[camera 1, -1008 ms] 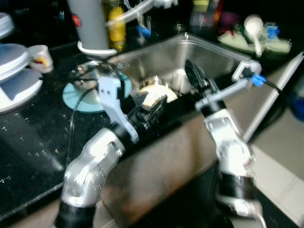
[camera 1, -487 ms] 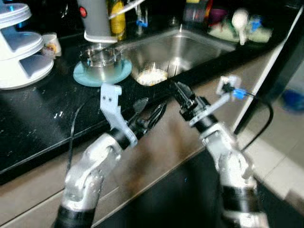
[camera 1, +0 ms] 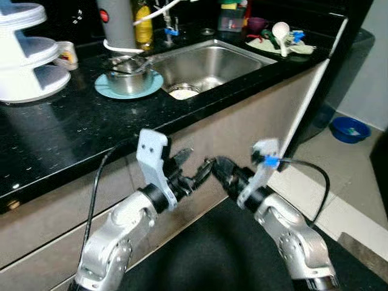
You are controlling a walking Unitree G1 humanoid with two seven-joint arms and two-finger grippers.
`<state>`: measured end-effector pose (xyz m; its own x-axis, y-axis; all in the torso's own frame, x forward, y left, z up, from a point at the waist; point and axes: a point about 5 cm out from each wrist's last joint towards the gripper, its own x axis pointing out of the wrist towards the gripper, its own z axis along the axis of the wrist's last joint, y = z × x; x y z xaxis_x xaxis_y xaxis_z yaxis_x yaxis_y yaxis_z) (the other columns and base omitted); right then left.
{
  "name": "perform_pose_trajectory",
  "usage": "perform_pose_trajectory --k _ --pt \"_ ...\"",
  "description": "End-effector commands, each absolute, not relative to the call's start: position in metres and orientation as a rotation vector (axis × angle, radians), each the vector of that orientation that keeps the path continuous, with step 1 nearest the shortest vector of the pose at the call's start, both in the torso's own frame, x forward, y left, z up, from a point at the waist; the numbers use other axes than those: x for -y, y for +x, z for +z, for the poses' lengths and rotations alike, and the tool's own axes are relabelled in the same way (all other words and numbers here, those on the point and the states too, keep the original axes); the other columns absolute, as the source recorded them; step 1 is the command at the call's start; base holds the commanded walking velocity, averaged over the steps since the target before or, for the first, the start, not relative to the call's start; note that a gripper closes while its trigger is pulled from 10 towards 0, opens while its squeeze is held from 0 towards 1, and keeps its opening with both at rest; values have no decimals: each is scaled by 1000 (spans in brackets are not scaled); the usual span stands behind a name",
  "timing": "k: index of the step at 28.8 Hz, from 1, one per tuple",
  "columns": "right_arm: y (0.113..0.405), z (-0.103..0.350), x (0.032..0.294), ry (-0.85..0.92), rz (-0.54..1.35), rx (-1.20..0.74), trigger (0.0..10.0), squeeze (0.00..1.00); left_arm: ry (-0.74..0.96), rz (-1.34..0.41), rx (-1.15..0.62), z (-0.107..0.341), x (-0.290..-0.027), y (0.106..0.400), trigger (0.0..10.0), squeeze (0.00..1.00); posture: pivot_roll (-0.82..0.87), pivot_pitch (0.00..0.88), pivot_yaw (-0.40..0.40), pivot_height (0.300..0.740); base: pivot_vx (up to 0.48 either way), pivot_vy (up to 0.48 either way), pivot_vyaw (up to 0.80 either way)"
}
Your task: Kitchen organization
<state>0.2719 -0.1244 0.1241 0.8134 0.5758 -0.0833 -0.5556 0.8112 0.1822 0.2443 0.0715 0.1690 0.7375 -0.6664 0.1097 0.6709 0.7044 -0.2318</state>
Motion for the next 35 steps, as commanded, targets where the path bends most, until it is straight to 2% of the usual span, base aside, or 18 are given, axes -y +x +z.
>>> perform_pose_trajectory --k 1,5,12,18,24,29,35 --pt "269 126 123 117 596 -128 10000 0 -265 -698 13 167 -75 240 10000 0 -24 0 -17 740 0 0 0" --pt "262 124 121 66 610 -141 10000 0 -296 -621 -27 159 -82 235 10000 0 -27 0 -17 740 0 0 0" --pt "260 123 119 32 573 -124 10000 0 -362 -588 -76 148 -85 229 10000 0 -35 0 -10 740 0 0 0" --pt "244 126 121 11 560 -115 10000 0 -416 -656 -133 143 -87 207 10000 0 -40 9 -6 740 0 0 0" --pt "252 128 118 42 563 -95 10000 0 -458 -617 -71 147 -79 229 10000 0 -34 23 -8 740 0 0 0" --pt "254 128 122 40 546 -96 10000 0 -447 -619 -34 152 -81 230 10000 0 -33 32 -18 740 0 0 0" --pt "255 127 134 53 444 -95 10000 0 -412 -526 5 155 -89 232 10000 0 -34 44 -15 740 0 0 0"
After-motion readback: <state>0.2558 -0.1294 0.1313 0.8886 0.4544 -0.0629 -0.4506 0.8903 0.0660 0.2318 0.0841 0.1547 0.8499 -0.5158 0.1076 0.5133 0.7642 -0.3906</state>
